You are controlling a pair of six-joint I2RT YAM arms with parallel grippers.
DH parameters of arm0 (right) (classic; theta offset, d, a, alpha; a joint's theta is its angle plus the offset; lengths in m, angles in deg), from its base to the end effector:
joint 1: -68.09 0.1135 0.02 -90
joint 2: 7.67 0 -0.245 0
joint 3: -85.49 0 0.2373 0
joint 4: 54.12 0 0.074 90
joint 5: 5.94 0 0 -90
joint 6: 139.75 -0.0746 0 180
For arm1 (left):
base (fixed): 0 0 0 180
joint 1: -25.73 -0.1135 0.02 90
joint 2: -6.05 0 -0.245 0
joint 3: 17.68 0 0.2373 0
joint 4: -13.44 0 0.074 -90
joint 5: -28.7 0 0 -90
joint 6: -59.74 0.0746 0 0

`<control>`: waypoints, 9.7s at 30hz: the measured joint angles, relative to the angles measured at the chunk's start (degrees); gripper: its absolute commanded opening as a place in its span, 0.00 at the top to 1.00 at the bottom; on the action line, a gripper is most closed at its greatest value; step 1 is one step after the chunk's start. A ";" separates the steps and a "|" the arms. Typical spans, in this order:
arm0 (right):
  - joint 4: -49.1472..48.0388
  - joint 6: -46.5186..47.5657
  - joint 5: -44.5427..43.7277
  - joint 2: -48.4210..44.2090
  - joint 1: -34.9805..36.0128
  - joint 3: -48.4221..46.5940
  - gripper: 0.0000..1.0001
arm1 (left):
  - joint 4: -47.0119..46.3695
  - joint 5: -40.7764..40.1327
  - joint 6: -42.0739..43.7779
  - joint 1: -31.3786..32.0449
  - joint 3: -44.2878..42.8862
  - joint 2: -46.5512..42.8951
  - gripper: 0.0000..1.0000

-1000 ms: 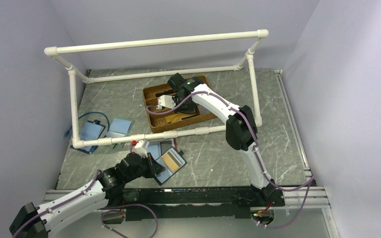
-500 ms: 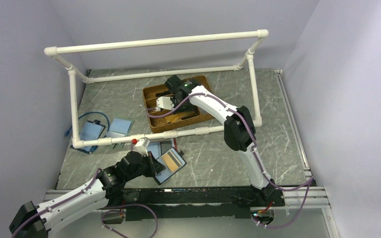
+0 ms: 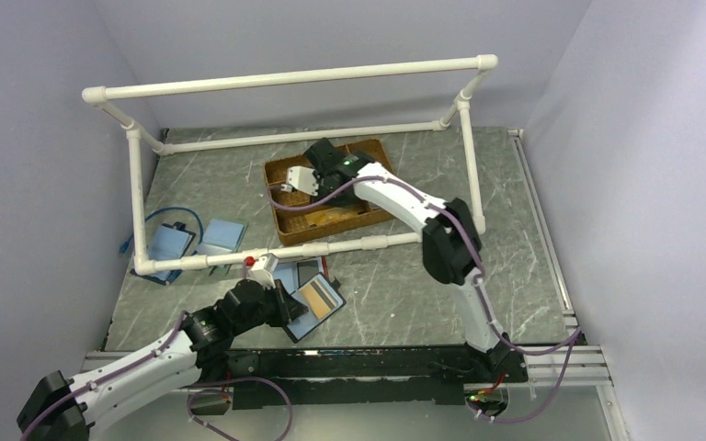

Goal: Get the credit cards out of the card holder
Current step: Place the credit card in the storage box, then remove the credit card from the card holder, then place the credit card in the storage box.

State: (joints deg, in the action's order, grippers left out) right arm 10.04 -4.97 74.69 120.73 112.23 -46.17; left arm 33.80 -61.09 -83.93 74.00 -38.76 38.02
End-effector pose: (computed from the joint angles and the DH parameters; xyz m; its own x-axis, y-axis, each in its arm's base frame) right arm 0.3536 0.3262 0.1900 -0.0011 -0.9695 -0.2450 -0.8891 0.1131 -0.4435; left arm 0.1144 -0.1287 0.1213 -0.8075 -0.3050 -0.5049 0.1652 0.7048 -0.6899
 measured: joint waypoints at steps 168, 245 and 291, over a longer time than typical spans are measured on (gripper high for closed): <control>-6.12 -9.27 49.94 -18.51 0.74 48.26 0.99 | -36.52 15.52 -15.08 -2.73 -4.28 44.11 0.61; 1.16 -2.89 55.71 -24.72 -5.51 44.83 0.65 | 6.32 14.49 -0.96 -6.95 -6.14 -2.82 1.00; 0.66 -6.91 80.59 -28.20 -10.93 44.63 1.00 | -25.86 18.21 11.43 -7.21 -8.50 12.04 0.37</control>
State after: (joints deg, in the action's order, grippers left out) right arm 10.70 -11.88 155.28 92.54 101.30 -1.54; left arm 7.94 -42.89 -72.50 66.78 -47.26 50.06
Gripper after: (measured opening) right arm 0.009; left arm 0.465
